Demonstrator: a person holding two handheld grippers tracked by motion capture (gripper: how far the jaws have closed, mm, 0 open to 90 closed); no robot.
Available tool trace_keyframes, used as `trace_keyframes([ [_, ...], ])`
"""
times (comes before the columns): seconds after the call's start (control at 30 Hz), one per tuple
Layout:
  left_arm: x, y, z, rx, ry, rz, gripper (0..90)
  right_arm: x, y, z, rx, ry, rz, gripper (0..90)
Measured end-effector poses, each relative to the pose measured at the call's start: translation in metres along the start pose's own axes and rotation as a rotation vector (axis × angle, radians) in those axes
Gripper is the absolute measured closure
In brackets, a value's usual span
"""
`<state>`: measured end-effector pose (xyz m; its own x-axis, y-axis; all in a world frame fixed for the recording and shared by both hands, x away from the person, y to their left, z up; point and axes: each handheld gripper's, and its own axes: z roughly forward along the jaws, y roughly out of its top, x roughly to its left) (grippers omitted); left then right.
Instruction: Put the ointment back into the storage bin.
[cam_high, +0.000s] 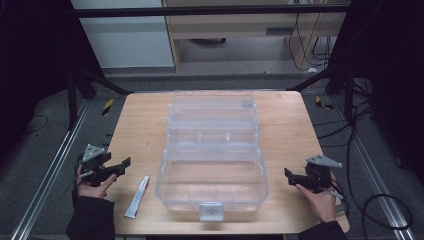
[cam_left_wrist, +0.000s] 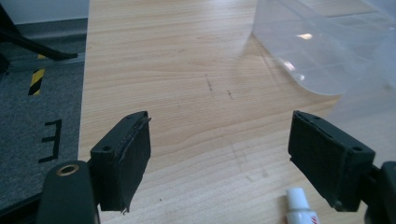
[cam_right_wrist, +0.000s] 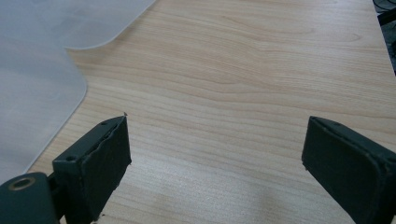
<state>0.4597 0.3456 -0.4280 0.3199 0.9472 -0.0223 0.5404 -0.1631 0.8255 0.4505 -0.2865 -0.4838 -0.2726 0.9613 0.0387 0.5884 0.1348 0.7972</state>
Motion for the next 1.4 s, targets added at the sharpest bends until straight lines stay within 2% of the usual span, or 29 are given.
trace_keyframes([
  [0.33,-0.011,0.024,-0.026,0.073,-0.044,0.107,20.3,0.0,-0.001,-0.001,-0.007,0.001,-0.001,9.4],
  [0.43,-0.015,0.031,-0.03,0.101,-0.058,0.135,20.0,0.0,-0.001,-0.002,-0.007,-0.005,0.002,9.3],
  [0.47,-0.016,0.034,-0.031,0.125,-0.069,0.152,19.6,0.0,-0.001,-0.002,-0.01,-0.003,-0.002,9.3],
  [0.7,-0.017,0.041,-0.035,0.168,-0.098,0.161,18.7,-0.001,-0.003,0.0,-0.017,-0.01,-0.014,9.4],
  [0.77,-0.018,0.043,-0.036,0.18,-0.094,0.176,18.6,-0.001,-0.003,-0.001,-0.013,-0.006,-0.007,9.4],
  [0.8,-0.02,0.044,-0.036,0.193,-0.097,0.188,18.5,-0.001,-0.004,0.0,-0.015,-0.009,-0.021,9.4],
  [0.9,-0.022,0.045,-0.036,0.205,-0.1,0.199,18.2,-0.001,-0.004,0.0,-0.013,-0.006,-0.023,9.6],
  [1.1,-0.028,0.046,-0.034,0.264,-0.102,0.245,18.0,0.001,-0.005,0.001,-0.001,0.0,-0.032,10.2],
  [1.4,-0.038,0.044,-0.025,0.334,-0.103,0.278,19.7,0.001,-0.006,0.003,0.011,0.009,-0.036,11.8],
])
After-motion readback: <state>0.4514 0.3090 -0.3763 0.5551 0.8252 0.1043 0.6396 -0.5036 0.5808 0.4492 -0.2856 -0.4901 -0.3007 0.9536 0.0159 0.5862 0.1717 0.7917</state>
